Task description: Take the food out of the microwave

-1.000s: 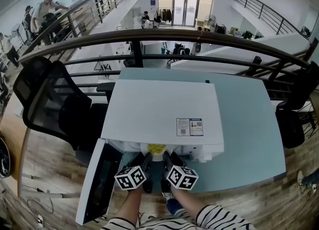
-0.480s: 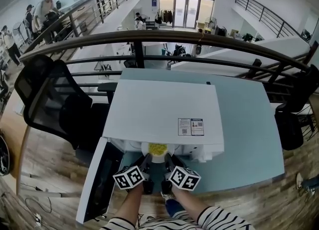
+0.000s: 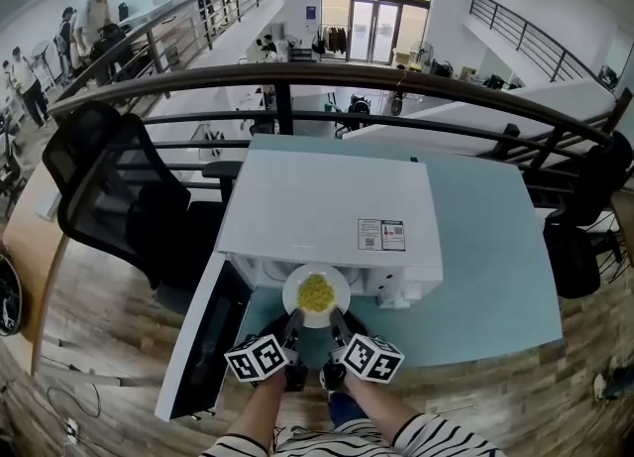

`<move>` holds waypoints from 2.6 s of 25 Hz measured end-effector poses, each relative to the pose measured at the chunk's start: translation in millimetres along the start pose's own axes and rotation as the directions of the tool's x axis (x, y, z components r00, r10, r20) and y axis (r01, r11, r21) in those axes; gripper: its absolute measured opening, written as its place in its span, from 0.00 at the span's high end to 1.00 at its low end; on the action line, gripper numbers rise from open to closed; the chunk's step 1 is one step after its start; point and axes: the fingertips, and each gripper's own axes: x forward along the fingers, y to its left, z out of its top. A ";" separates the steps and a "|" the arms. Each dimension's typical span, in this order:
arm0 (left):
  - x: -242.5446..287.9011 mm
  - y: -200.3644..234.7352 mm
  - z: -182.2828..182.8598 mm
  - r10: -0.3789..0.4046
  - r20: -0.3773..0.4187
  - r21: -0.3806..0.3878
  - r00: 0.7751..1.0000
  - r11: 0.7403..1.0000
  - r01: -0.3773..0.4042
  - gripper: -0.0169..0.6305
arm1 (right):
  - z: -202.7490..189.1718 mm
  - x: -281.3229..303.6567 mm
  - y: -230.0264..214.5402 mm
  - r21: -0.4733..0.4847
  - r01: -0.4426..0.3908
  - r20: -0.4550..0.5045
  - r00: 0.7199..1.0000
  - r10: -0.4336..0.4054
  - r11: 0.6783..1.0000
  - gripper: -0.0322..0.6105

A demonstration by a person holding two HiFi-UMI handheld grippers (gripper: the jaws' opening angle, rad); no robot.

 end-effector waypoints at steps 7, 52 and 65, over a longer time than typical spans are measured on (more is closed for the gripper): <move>-41.9 -12.1 -16.0 -0.019 0.011 0.011 1.000 1.000 0.019 0.83 | -20.3 -38.6 15.5 0.002 -0.015 0.004 1.000 0.015 1.000 0.81; -229.6 -54.7 -104.4 -0.139 0.015 0.072 0.990 0.988 0.137 0.85 | -122.3 -215.3 73.0 -0.019 -0.026 0.086 0.996 0.028 0.999 0.81; -236.9 -50.3 -125.0 -0.127 -0.005 0.059 0.992 0.990 0.127 0.85 | -138.6 -225.2 62.2 -0.006 -0.021 0.061 0.998 0.022 1.000 0.82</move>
